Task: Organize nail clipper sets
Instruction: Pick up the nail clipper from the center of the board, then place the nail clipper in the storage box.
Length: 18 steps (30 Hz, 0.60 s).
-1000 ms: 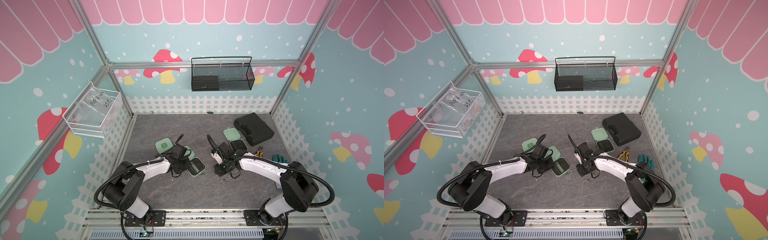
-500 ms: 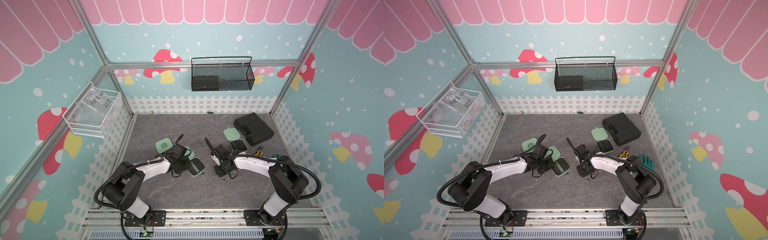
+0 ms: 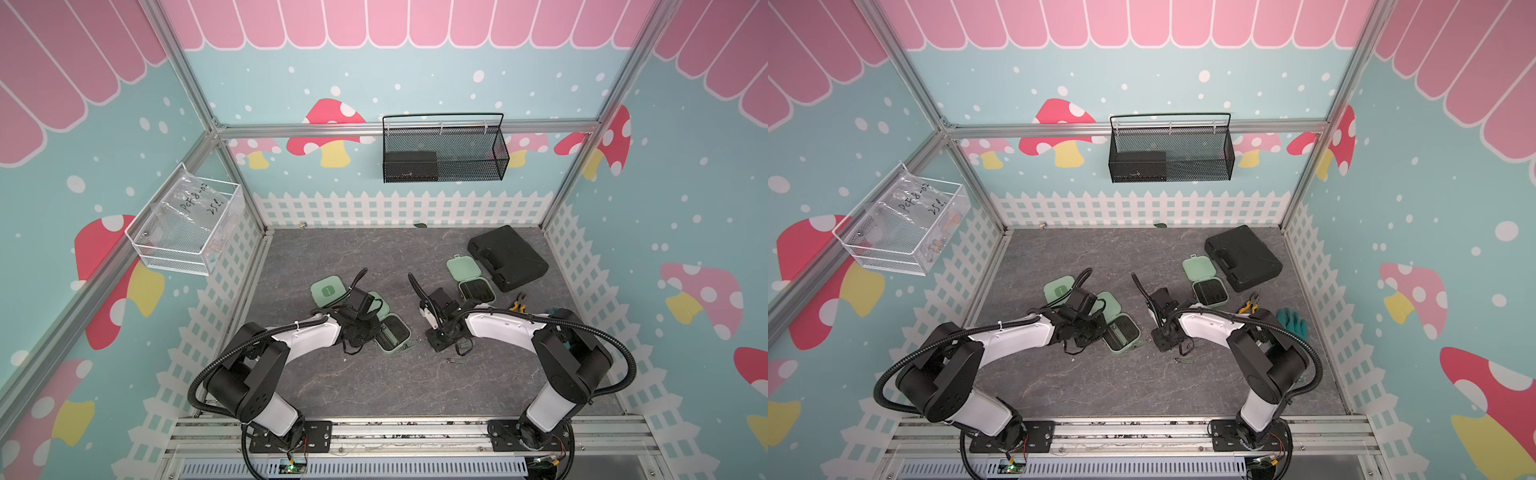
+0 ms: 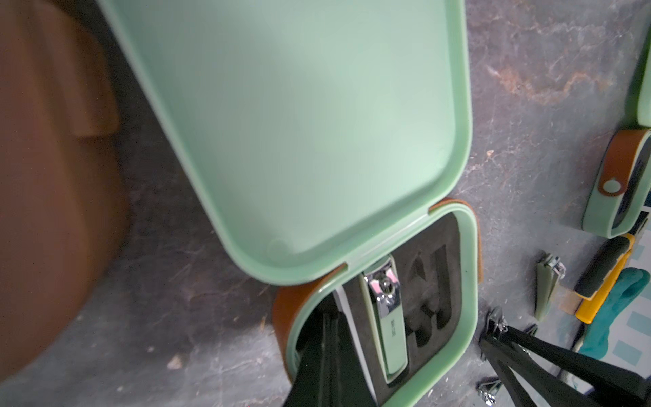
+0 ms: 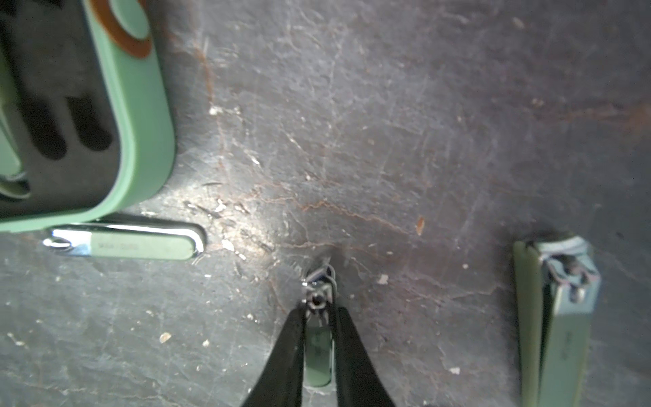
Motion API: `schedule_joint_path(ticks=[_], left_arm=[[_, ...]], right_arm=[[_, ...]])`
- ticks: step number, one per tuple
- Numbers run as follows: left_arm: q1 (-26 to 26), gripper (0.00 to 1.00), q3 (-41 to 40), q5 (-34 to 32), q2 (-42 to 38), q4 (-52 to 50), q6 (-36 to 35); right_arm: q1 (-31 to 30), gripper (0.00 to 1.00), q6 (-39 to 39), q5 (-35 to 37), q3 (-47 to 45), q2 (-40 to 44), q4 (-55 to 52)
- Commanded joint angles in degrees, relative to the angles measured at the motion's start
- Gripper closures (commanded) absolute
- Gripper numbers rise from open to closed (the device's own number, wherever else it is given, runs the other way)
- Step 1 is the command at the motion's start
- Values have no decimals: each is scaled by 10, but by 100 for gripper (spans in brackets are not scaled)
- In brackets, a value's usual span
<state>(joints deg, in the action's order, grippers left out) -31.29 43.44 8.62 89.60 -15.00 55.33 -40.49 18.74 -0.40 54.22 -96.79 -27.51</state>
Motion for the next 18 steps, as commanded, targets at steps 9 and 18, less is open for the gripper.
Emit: schedule_joint_path(ticks=[9,18], left_arm=[[-1,100,4,-32,-4,-20,0],[0,100,3,-33,-2,-20,0]], right_arm=[[-2,95,-35,-50,39,33,-19],[-20,96,-86,-179,143,-4,-17]])
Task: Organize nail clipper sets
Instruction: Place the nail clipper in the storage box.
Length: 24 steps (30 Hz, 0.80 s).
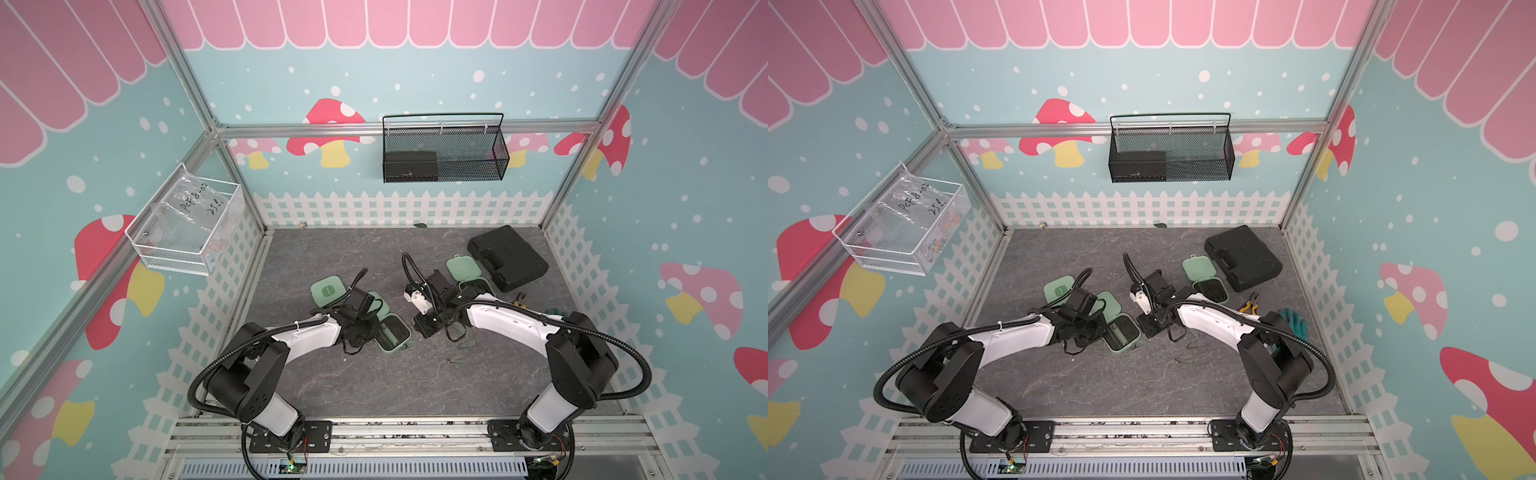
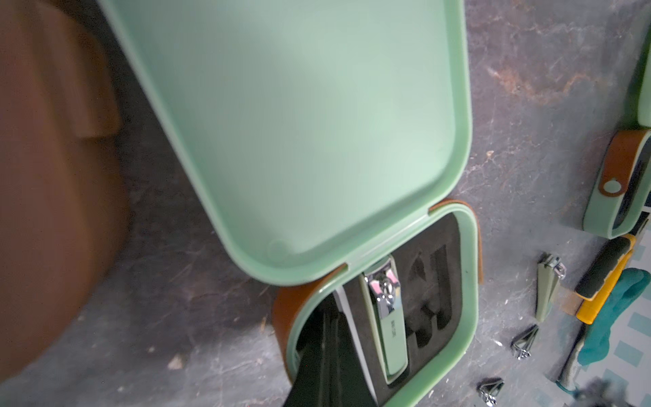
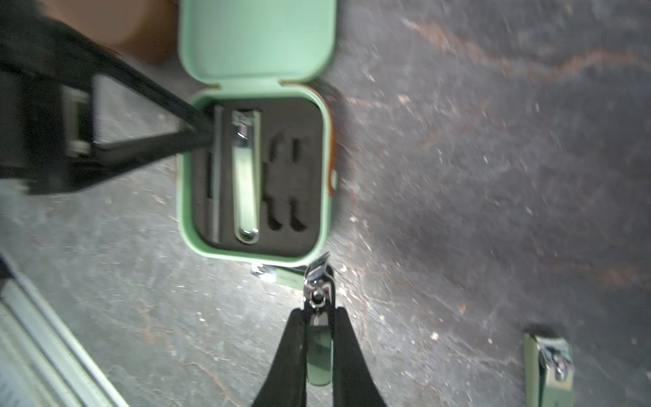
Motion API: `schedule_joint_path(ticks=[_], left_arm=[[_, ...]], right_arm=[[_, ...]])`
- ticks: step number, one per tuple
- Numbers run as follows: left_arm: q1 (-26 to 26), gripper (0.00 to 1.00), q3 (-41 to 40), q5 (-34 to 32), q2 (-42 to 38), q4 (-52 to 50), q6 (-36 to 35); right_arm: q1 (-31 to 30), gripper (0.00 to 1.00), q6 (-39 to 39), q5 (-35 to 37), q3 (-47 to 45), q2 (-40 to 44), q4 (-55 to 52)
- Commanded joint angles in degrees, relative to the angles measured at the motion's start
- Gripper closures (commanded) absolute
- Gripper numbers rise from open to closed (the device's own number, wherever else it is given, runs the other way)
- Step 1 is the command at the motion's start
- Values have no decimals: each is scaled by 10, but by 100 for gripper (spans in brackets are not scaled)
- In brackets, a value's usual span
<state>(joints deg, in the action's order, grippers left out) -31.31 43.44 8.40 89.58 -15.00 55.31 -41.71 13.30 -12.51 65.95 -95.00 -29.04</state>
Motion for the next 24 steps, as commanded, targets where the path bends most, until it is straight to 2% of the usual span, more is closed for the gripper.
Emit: schedule_joint_path(ticks=[1,10,24], left_arm=[[0,100,2,-32,-2,-19,0],[2,100,3,-31,-1,-21,-2],[5,100,4,-31,-4,-25,-6]], right_arm=[[-10,96,-39,-67,40,-37,-2],[-12,96,-62,-87,131,-158,-11],[-12,96,-69,-64,140,-217,-16]])
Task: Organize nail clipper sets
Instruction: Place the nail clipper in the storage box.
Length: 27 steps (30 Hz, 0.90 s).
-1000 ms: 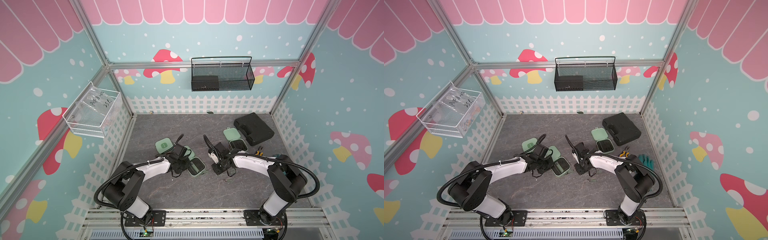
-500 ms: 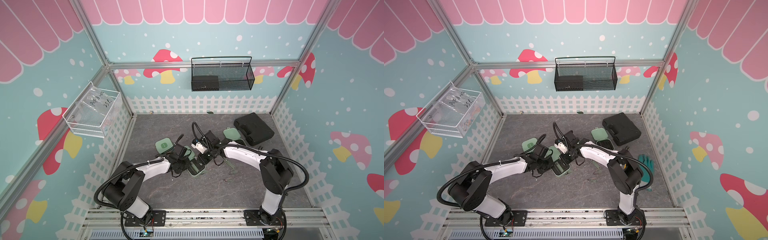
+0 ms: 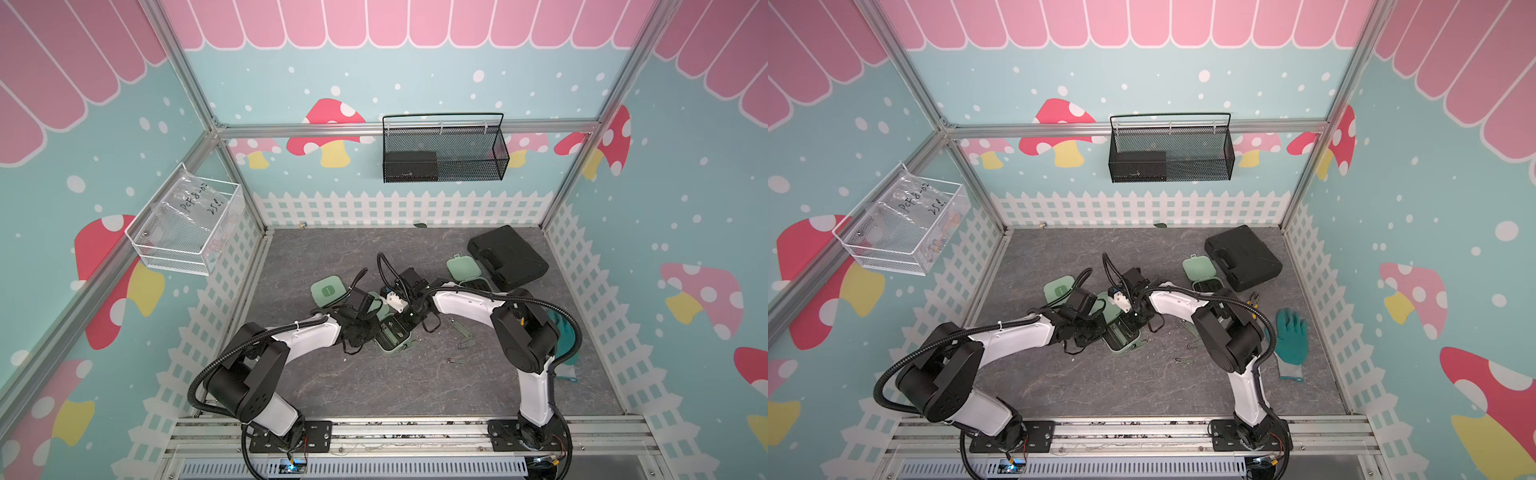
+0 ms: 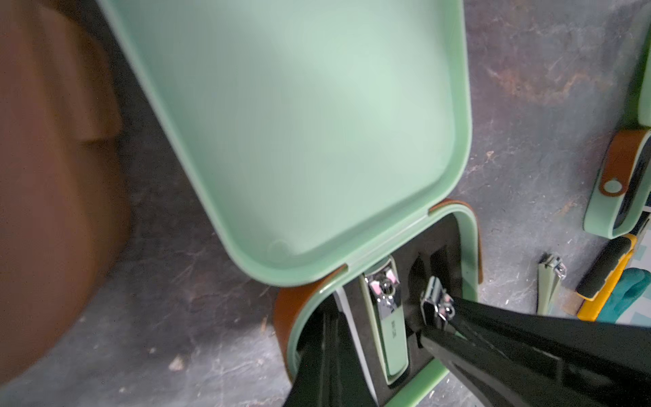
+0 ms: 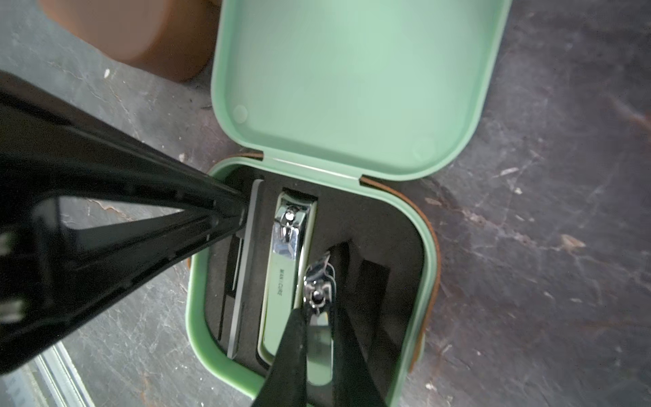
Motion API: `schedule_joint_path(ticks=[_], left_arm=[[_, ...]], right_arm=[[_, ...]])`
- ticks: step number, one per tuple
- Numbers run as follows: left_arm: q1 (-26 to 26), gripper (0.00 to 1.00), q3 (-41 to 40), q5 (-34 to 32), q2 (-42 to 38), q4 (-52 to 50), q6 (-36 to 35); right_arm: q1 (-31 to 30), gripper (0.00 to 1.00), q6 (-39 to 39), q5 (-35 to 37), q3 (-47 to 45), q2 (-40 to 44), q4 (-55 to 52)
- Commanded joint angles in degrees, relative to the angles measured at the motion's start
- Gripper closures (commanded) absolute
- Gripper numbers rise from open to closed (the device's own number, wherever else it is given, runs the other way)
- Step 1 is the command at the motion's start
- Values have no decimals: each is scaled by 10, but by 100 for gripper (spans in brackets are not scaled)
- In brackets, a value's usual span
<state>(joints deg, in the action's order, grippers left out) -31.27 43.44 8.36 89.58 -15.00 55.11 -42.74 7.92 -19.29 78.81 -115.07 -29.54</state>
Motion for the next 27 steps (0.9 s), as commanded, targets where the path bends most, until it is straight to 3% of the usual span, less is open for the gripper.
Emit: schedule_joint_path(ticks=[1,19,27], left_arm=[[5,100,4,-31,-4,-25,-4],[5,100,7,-29,0,-23,-4],[5,100,7,-27,3,-20,-5]], right_arm=[[-1,96,-13,3,12,-18,-11],[-8,96,86,23,-15,5,-18],[-19,96,96,27,-11,7,-20]])
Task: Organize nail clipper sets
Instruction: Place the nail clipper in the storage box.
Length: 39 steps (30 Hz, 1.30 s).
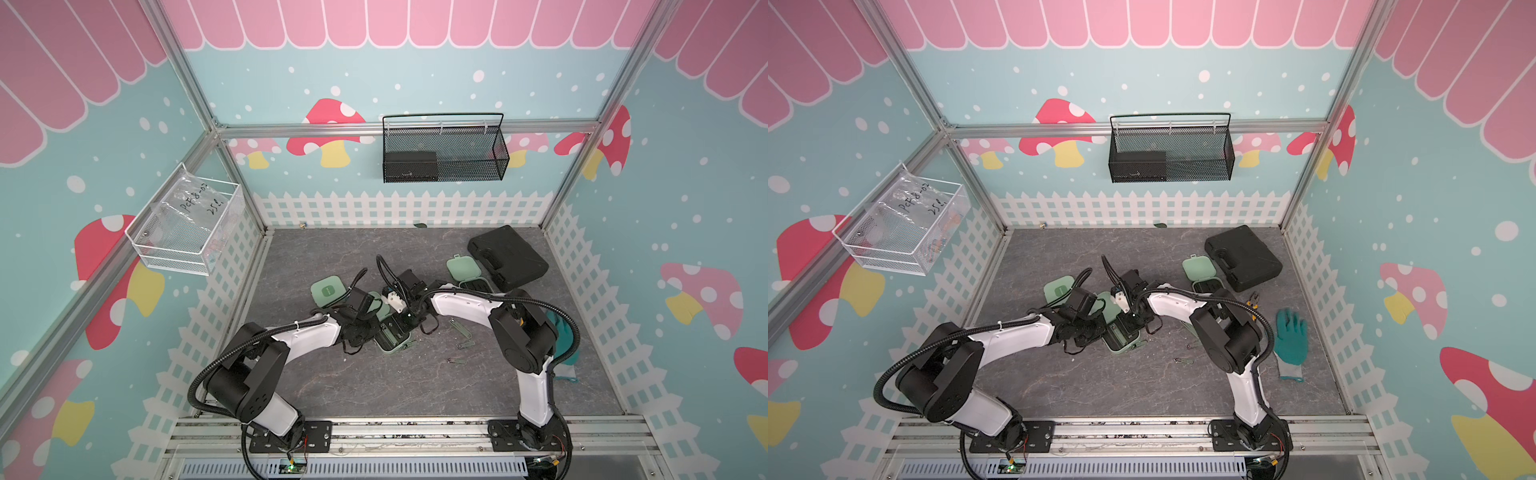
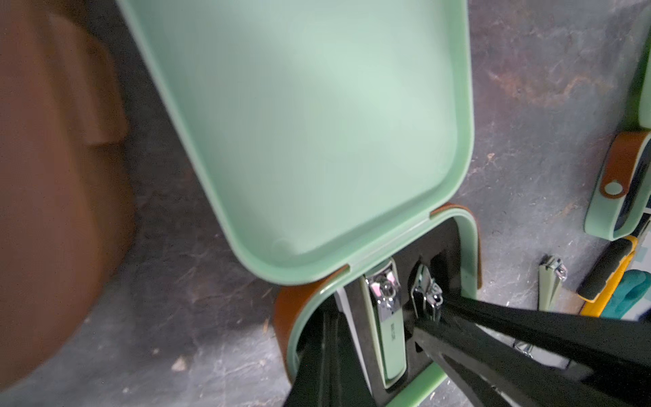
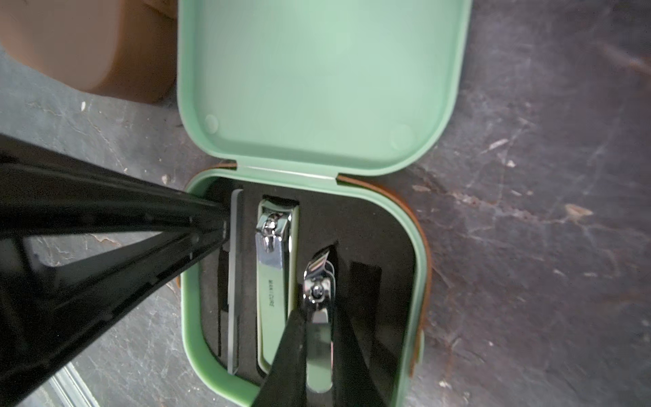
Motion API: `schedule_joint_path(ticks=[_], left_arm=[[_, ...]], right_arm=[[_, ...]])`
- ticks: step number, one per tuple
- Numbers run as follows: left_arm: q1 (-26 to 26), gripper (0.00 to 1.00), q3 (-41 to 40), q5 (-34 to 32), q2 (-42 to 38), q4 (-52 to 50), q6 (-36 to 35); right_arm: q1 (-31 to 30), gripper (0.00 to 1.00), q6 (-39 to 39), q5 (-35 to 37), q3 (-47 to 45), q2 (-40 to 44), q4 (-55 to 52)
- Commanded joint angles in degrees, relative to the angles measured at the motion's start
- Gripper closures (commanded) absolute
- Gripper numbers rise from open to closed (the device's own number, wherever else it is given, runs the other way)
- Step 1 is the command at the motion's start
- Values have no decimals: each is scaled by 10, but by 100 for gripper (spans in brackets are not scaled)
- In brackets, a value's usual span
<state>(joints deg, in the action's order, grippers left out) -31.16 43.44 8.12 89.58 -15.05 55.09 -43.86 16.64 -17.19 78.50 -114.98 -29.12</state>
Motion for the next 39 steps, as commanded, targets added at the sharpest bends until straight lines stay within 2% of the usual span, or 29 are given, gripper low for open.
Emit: schedule_joint_path(ticks=[1,18,32,39], left_arm=[[4,100,6,-26,4,-19,-4],[4,100,5,-21,12,-14,-4],[4,100,5,-16,22,-6,-4],[4,100,4,-10,32,5,-4]], right_arm=[[-8,95,8,8,-6,5,-27],[-13,95,14,59,7,-29,-40],[-35,95,51,113,30,-68,-35],[-40,95,88,127,-1,-65,11]])
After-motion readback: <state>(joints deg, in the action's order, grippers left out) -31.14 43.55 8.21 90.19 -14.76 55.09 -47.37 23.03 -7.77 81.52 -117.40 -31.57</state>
